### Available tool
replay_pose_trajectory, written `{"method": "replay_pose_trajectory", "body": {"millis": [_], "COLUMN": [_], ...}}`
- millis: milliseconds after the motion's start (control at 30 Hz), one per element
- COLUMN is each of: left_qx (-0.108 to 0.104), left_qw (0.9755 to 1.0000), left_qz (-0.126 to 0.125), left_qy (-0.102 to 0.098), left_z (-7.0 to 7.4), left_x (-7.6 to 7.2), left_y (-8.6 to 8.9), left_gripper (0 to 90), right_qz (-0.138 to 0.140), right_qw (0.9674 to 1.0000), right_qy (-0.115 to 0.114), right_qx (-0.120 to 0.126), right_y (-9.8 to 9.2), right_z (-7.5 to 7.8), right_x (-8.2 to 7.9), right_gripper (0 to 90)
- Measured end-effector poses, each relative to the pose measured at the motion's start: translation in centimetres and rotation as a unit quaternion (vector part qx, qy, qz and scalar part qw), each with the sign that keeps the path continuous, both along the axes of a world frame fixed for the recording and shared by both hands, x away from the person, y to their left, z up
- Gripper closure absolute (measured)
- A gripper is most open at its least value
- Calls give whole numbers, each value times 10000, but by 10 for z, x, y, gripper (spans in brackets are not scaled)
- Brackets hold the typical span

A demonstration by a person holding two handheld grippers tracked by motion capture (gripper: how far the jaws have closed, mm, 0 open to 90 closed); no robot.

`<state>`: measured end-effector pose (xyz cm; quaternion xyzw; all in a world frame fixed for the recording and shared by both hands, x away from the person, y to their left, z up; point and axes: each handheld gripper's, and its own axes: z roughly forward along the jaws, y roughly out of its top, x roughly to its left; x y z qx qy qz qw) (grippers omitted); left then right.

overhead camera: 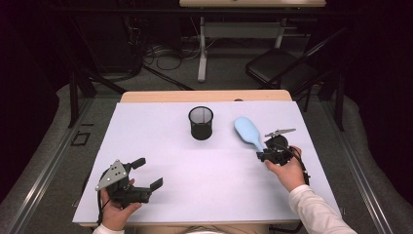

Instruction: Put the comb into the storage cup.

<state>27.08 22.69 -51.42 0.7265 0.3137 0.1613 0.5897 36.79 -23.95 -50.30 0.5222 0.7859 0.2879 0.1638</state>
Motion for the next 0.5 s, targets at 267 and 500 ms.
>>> {"method": "replay_pose_trajectory", "body": {"millis": [267, 500], "left_qx": [-10, 2], "left_qw": [10000, 10000], "left_qz": [1, 15], "left_qy": [7, -6], "left_z": [0, 0], "left_x": [0, -1], "left_y": [0, 0], "left_gripper": [21, 21], "right_qz": [109, 243], "right_qw": [9999, 9989], "right_qy": [-109, -374], "right_qx": [-27, -108], "right_y": [2, 4], "right_z": [3, 7], "right_x": [5, 10], "right_gripper": [489, 393]}}
